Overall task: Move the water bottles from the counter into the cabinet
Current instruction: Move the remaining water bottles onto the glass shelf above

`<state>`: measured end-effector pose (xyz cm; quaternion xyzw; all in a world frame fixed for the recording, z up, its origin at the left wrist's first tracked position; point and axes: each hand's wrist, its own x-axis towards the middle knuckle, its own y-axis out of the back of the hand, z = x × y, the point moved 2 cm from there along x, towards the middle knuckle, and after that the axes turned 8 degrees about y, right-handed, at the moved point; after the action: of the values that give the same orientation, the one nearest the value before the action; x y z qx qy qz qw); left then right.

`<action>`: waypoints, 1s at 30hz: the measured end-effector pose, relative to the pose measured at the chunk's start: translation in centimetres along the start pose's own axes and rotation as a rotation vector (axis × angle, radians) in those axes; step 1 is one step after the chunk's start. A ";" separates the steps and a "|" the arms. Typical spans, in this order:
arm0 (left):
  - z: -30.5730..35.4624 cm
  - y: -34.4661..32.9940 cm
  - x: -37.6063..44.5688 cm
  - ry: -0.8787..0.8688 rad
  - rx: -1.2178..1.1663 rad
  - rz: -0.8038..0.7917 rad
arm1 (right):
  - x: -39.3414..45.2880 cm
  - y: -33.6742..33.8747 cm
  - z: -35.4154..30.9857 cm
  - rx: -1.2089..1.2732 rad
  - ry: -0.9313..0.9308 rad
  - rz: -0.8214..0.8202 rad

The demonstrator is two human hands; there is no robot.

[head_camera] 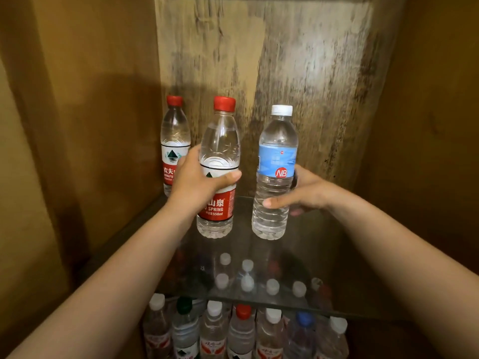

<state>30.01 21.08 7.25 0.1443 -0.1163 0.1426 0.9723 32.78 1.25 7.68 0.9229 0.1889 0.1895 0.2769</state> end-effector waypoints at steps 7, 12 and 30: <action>-4.1 -0.7 -1.2 0.259 0.111 -0.026 | 0.0 -0.8 1.6 0.143 -0.151 0.062; -4.3 -0.9 -0.1 0.260 0.106 0.001 | 1.1 -1.6 1.8 0.160 -0.129 0.127; -5.4 -2.2 5.9 0.180 0.233 0.266 | 9.2 -5.1 1.9 0.147 -0.198 0.329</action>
<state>37.19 22.14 3.25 0.2258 -0.0296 0.2947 0.9280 40.33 8.54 5.47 0.9731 0.0209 0.1261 0.1916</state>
